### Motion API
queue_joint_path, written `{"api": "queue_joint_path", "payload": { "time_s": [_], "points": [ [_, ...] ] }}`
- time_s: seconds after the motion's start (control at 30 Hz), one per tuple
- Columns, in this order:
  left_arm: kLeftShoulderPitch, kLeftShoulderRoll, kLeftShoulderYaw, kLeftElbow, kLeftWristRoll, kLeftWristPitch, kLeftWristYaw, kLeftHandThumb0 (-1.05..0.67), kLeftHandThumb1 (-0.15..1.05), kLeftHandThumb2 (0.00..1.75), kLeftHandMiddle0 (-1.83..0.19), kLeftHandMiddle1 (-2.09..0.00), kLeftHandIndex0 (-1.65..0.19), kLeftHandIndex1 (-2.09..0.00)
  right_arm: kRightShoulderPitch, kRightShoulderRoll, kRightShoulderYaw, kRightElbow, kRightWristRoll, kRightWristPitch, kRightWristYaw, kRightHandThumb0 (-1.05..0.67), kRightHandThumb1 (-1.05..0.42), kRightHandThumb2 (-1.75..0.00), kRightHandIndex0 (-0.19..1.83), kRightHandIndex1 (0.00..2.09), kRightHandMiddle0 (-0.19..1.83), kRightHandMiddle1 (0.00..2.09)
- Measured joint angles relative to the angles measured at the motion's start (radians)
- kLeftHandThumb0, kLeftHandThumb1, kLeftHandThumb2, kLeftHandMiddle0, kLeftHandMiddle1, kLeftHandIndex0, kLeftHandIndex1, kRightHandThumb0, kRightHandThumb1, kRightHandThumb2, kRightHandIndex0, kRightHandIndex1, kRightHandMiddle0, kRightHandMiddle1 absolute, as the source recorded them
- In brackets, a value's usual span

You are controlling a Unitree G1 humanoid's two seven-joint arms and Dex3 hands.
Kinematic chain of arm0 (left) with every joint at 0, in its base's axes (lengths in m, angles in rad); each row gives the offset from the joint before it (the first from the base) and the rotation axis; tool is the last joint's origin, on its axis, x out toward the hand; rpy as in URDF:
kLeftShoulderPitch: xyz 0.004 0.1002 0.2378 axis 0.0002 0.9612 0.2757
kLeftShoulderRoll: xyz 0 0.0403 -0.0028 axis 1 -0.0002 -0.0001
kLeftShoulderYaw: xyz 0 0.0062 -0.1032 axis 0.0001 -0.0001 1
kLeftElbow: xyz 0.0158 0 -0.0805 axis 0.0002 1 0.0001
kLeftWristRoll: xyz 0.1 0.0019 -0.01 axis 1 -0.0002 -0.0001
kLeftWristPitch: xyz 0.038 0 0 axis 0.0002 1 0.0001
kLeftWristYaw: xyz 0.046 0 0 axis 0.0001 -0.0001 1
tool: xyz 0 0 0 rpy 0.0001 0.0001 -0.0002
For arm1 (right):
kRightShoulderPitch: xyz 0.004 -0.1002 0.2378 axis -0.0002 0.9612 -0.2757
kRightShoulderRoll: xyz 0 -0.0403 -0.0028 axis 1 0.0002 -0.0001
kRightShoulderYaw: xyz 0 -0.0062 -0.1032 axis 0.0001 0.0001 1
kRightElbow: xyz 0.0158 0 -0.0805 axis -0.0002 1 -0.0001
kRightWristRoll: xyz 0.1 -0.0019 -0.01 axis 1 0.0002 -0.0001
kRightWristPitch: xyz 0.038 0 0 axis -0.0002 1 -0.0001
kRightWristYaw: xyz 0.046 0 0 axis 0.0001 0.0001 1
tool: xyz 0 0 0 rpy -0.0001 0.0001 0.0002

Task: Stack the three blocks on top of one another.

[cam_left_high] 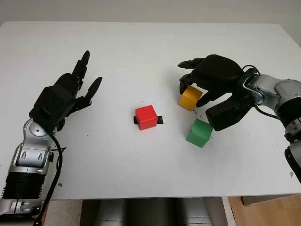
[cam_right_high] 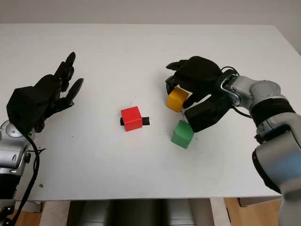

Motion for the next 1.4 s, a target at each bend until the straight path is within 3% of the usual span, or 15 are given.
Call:
{"api": "queue_joint_path", "payload": {
  "time_s": [0.5,0.67,0.83,0.9,1.33,1.37,1.4],
  "points": [
    [-0.001,-0.002,0.000,0.010,0.018,-0.010,0.009,-0.83,1.05,0.62,0.15,-0.05,0.19,-0.04,0.011,0.024,-0.187,-0.049,0.291,0.126,0.363,-0.36,-0.89,-0.06,0.30,0.05,0.61,1.02],
    [-0.001,-0.005,0.000,0.010,0.018,0.000,0.017,-0.83,1.05,0.62,0.14,-0.06,0.19,-0.05,0.010,0.046,-0.268,-0.090,0.420,0.198,0.521,-0.35,-0.90,-0.05,0.27,0.05,0.50,1.26],
    [-0.002,-0.006,-0.006,0.010,0.039,-0.004,0.029,-0.85,1.05,0.64,0.17,-0.05,0.19,-0.05,0.013,0.076,-0.350,-0.135,0.551,0.254,0.639,-0.37,-0.90,-0.05,0.27,0.05,0.46,1.33],
    [-0.001,-0.007,-0.008,0.010,0.042,-0.004,0.035,-0.84,1.05,0.62,0.06,-0.11,0.18,-0.05,0.018,0.089,-0.375,-0.156,0.595,0.265,0.680,-0.38,-0.90,-0.06,0.27,0.05,0.44,1.35],
    [-0.001,-0.009,-0.008,0.009,0.020,-0.006,0.041,-0.83,1.05,0.62,0.15,-0.06,0.19,-0.05,0.085,0.155,-0.401,-0.428,0.700,0.344,0.868,-0.38,-0.90,-0.05,0.27,0.05,0.42,1.45],
    [-0.001,-0.009,-0.008,0.009,0.020,-0.007,0.041,-0.83,1.05,0.62,0.07,-0.10,0.19,-0.05,0.088,0.158,-0.400,-0.454,0.701,0.359,0.880,-0.37,-0.90,-0.05,0.27,0.05,0.42,1.45],
    [-0.002,-0.009,-0.008,0.009,0.017,-0.008,0.041,-0.84,1.05,0.60,0.02,-0.32,0.19,-0.05,0.092,0.160,-0.399,-0.479,0.701,0.370,0.890,-0.37,-0.90,-0.05,0.28,0.06,0.42,1.46]
  ]
}}
